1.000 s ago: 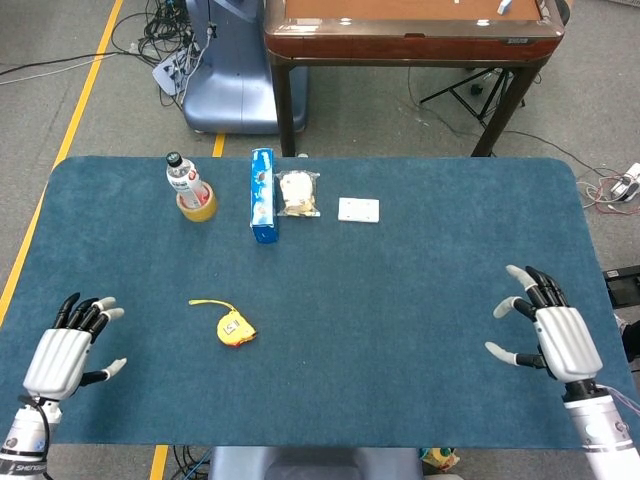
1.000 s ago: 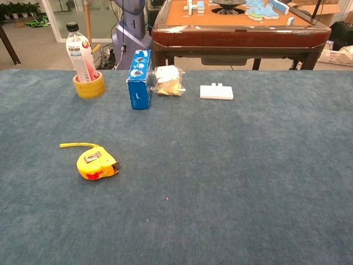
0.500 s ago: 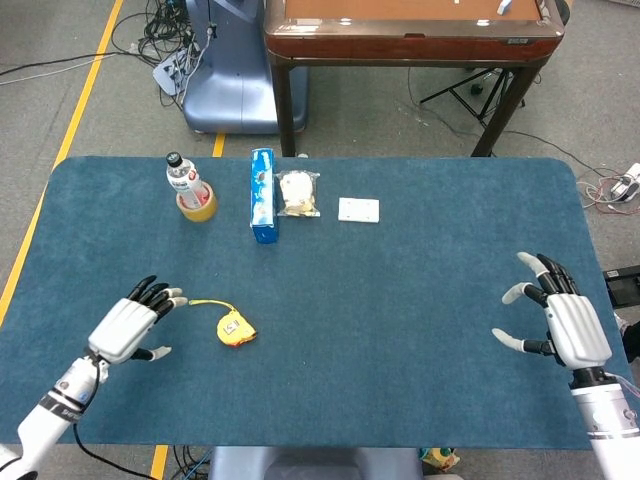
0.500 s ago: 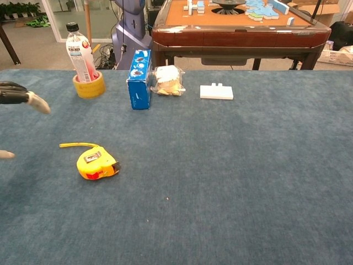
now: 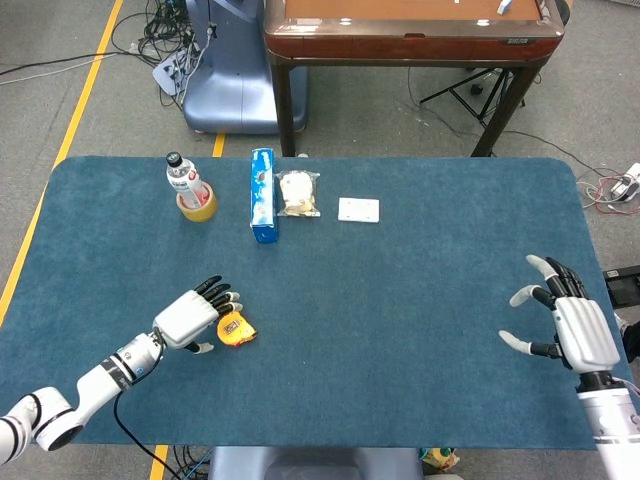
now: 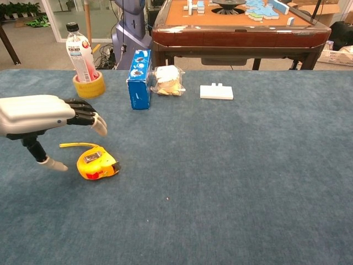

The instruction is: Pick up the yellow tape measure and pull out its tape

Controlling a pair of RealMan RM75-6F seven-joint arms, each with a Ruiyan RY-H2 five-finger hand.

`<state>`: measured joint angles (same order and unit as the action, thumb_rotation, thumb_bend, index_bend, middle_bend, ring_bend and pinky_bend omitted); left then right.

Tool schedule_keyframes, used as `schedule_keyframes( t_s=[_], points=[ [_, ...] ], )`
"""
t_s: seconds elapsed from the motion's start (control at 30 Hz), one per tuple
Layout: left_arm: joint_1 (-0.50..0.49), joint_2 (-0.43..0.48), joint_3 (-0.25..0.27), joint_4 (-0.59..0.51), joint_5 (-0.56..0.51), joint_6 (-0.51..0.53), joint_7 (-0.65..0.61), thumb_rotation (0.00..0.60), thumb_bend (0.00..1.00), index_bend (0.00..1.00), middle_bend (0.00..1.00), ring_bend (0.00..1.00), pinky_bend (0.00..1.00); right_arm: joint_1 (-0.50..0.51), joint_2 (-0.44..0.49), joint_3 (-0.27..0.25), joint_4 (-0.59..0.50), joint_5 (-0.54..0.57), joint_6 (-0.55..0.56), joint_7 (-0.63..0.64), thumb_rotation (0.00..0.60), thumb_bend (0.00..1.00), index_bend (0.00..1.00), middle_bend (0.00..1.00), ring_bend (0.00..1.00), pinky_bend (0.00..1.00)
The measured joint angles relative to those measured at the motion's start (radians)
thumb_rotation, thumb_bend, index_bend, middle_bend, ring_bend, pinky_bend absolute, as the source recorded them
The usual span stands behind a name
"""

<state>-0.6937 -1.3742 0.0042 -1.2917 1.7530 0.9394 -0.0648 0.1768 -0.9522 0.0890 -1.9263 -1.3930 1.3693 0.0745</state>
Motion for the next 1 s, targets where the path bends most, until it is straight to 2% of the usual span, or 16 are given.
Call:
schedule_keyframes(
  t_s=[0.2, 0.57, 1.0],
  points=[
    [-0.044, -0.038, 0.022, 0.053, 0.003, -0.036, -0.026, 0.600, 0.15, 0.21, 0.16, 0.07, 0.02, -0.006, 0.001, 0.002, -0.003, 0.006, 0.002, -0.006, 0.600, 0.20, 0.48, 0.11, 0.00, 0.00],
    [-0.070, -0.066, 0.046, 0.083, -0.035, -0.072, -0.033, 0.600, 0.15, 0.21, 0.16, 0.07, 0.02, -0.013, 0.000, 0.004, -0.003, 0.013, -0.001, -0.007, 0.600, 0.20, 0.48, 0.11, 0.00, 0.00],
    [-0.065, -0.039, 0.076, 0.044, -0.068, -0.073, -0.036, 0.600, 0.15, 0.25, 0.17, 0.07, 0.02, -0.018, -0.004, 0.005, -0.001, 0.009, -0.003, -0.002, 0.600, 0.20, 0.48, 0.11, 0.00, 0.00]
  ],
)
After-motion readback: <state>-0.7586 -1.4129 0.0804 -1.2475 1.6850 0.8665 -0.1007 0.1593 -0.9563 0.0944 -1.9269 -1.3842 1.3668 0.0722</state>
